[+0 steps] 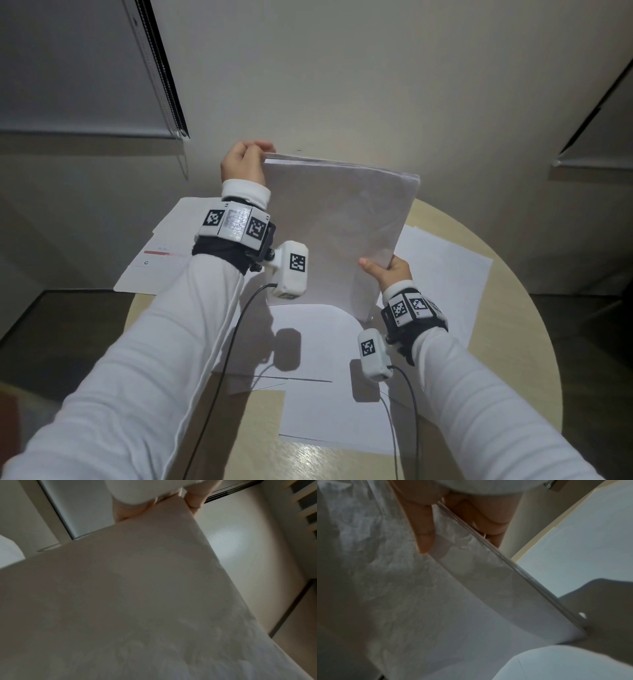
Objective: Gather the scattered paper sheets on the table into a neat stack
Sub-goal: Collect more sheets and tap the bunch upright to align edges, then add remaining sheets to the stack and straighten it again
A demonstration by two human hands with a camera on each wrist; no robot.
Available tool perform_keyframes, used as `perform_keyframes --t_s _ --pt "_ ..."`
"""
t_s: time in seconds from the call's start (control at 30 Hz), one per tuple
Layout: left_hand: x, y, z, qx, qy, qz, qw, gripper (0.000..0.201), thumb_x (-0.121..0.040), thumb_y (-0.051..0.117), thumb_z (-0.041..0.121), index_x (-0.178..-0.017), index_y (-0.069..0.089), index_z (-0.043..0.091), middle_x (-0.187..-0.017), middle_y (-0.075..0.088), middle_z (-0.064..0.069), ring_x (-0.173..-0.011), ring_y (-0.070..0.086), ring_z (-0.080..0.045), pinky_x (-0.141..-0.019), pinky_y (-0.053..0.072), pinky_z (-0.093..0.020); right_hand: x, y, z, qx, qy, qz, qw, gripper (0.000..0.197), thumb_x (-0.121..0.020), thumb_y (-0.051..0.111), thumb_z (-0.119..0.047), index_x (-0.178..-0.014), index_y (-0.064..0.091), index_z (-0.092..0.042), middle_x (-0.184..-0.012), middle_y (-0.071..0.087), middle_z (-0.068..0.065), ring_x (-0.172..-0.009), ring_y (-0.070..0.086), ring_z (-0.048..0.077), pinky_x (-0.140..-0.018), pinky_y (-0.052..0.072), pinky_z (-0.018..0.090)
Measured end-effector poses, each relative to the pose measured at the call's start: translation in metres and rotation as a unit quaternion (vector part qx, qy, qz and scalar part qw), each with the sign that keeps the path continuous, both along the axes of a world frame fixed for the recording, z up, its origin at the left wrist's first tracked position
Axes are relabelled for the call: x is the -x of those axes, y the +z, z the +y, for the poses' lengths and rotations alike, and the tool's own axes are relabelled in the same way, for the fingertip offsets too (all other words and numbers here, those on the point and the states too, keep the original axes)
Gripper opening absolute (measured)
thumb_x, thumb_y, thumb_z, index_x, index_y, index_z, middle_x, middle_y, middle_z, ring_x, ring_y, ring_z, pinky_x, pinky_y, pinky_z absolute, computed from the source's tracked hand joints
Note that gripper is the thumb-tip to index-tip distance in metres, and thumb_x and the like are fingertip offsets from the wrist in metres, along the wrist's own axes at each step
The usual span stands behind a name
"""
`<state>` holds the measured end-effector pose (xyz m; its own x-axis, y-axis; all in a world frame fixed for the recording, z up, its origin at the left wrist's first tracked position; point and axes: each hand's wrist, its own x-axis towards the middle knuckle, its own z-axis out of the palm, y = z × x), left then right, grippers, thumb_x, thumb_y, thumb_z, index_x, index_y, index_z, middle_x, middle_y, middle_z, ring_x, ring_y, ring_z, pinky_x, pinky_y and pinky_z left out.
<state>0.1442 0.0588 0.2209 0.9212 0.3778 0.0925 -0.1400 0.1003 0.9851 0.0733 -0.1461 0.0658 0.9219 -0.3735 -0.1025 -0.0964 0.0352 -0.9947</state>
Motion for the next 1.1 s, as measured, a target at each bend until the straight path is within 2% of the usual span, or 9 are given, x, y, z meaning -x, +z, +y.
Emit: perform_keyframes --t_s 0.33,0.43,0.53,0.57,0.63,0.73,0.83,0.97,1.1 --pt "0.006 -0.001 -0.001 0.091 -0.034 -0.050 0.994 0.034 -0.083 0.033 -0.008 -0.074 0.058 0.012 -0.072 0.061 -0.004 -0.066 0.056 -0.014 -0.067 0.044 -0.027 0.001 0.000 0.001 0.001 0.002 0.006 1.000 0.025 -0.078 0.069 0.002 -0.071 0.062 -0.021 -0.051 0.065 -0.022 -0.053 0.062 -0.008 -0.081 0.049 0.032" --pt "0.011 -0.014 0.008 0.069 -0.121 -0.019 0.990 0.033 -0.097 0.036 0.037 -0.117 0.051 0.016 -0.110 0.061 -0.001 -0.093 0.059 -0.013 -0.080 0.045 -0.029 0.002 0.000 -0.001 -0.002 0.002 0.013 1.000 0.023 -0.080 0.068 0.000 -0.072 0.062 -0.020 -0.051 0.065 -0.021 -0.054 0.062 -0.004 -0.084 0.049 0.035" --pt "0.021 -0.058 0.019 0.033 -0.217 0.057 0.974 0.110 -0.044 0.062 0.083 -0.128 0.036 0.018 -0.119 0.056 0.006 -0.098 0.062 -0.005 -0.084 0.048 -0.025 0.003 0.001 0.000 0.002 0.003 0.016 1.000 0.022 -0.081 0.067 0.000 -0.070 0.061 -0.018 -0.049 0.065 -0.020 -0.049 0.060 -0.009 -0.081 0.047 0.033" --pt "0.022 -0.081 0.022 -0.003 -0.233 0.073 0.970 0.121 -0.027 0.076 0.075 -0.124 0.037 0.015 -0.109 0.059 0.004 -0.086 0.064 -0.001 -0.081 0.051 -0.026 0.003 0.002 0.000 0.007 0.000 0.014 1.000 0.021 -0.081 0.067 0.000 -0.070 0.061 -0.018 -0.049 0.065 -0.018 -0.049 0.060 -0.008 -0.081 0.047 0.033" --pt "0.022 -0.119 0.026 -0.091 -0.258 0.129 0.953 0.104 -0.037 0.093 0.037 -0.122 0.044 0.003 -0.113 0.061 -0.012 -0.090 0.063 -0.011 -0.096 0.047 -0.038 0.004 0.003 0.000 0.018 -0.004 0.006 1.000 0.015 -0.082 0.067 -0.002 -0.075 0.062 -0.015 -0.057 0.066 -0.014 -0.056 0.062 -0.001 -0.079 0.048 0.029" --pt "0.029 -0.149 0.026 -0.166 -0.231 0.225 0.932 0.067 -0.065 0.071 -0.019 -0.126 0.045 -0.011 -0.131 0.052 -0.026 -0.118 0.054 -0.031 -0.108 0.038 -0.045 0.006 0.005 0.001 0.042 -0.011 -0.008 0.999 0.012 -0.083 0.067 -0.003 -0.082 0.062 -0.014 -0.075 0.062 -0.008 -0.064 0.061 -0.002 -0.071 0.048 0.016" --pt "0.040 -0.164 0.022 -0.212 -0.216 0.269 0.915 0.052 -0.073 0.068 -0.014 -0.123 0.051 -0.010 -0.118 0.059 -0.023 -0.118 0.054 -0.033 -0.099 0.040 -0.034 0.007 0.001 0.002 0.050 -0.016 0.009 0.999 0.019 -0.080 0.068 0.001 -0.076 0.062 -0.017 -0.073 0.063 -0.008 -0.056 0.061 -0.009 -0.069 0.047 0.019" --pt "0.040 -0.174 0.019 -0.123 -0.149 0.281 0.940 0.019 -0.079 0.068 0.003 -0.098 0.064 0.003 -0.087 0.072 -0.010 -0.080 0.066 -0.018 -0.090 0.043 -0.029 0.009 -0.008 0.002 0.083 -0.012 0.093 0.992 0.013 -0.079 0.071 -0.004 -0.089 0.064 -0.009 -0.090 0.061 0.007 -0.085 0.058 0.017 -0.073 0.048 0.020" --pt "0.040 -0.167 0.014 -0.193 -0.159 0.238 0.938 0.049 -0.062 0.071 0.031 -0.104 0.067 0.007 -0.101 0.069 -0.014 -0.095 0.064 -0.028 -0.094 0.051 -0.044 0.006 0.000 0.001 0.112 -0.068 0.088 0.987 0.012 -0.081 0.071 -0.012 -0.090 0.065 -0.006 -0.093 0.061 0.010 -0.089 0.054 0.015 -0.083 0.043 0.024"
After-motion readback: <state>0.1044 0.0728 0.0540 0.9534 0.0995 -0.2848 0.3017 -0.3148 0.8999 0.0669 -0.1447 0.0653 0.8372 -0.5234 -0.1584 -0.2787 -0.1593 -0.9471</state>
